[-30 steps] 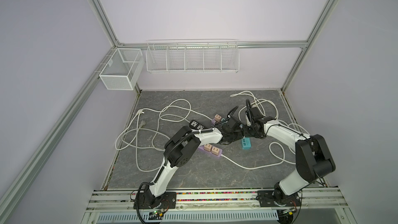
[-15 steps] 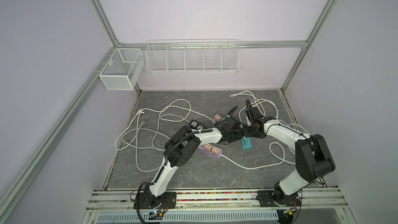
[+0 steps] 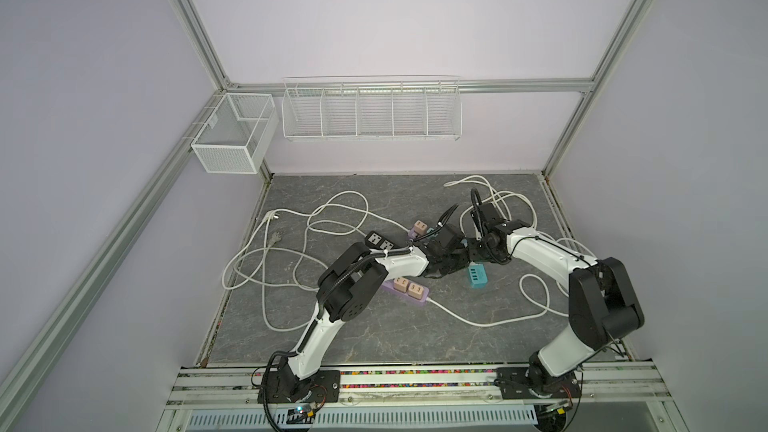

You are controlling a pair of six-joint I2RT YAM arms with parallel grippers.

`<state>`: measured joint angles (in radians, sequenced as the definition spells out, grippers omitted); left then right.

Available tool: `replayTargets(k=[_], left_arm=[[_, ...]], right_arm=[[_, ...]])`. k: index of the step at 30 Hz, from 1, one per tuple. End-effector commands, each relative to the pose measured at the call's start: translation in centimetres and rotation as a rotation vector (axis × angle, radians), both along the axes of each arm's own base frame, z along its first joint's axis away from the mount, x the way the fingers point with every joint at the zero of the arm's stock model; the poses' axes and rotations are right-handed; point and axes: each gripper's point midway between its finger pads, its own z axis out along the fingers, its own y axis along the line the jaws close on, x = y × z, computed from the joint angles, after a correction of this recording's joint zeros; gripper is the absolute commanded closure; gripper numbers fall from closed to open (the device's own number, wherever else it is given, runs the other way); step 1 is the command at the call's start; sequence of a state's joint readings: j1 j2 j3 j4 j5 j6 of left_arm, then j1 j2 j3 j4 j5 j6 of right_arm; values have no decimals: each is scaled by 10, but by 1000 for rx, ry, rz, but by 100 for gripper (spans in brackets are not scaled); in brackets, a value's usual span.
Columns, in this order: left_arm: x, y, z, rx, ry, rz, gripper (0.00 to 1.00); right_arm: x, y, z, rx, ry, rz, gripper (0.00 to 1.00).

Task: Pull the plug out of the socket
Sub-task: 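Pull the teal adapter up off the teal strip with the right gripper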

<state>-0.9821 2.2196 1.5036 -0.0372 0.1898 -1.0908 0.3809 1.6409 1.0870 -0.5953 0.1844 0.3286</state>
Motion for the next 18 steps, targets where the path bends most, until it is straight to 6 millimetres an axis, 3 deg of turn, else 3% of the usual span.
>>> replayTargets(k=[1, 9, 18], left_arm=[[-43, 48, -91, 266, 168, 2, 79], [-41, 49, -85, 264, 148, 6, 80], [-35, 40, -70, 241, 110, 5, 80]], right_arm=[[13, 16, 6, 60, -35, 23, 77], [7, -14, 30, 61, -101, -23, 77], [7, -4, 58, 190, -155, -4, 79]])
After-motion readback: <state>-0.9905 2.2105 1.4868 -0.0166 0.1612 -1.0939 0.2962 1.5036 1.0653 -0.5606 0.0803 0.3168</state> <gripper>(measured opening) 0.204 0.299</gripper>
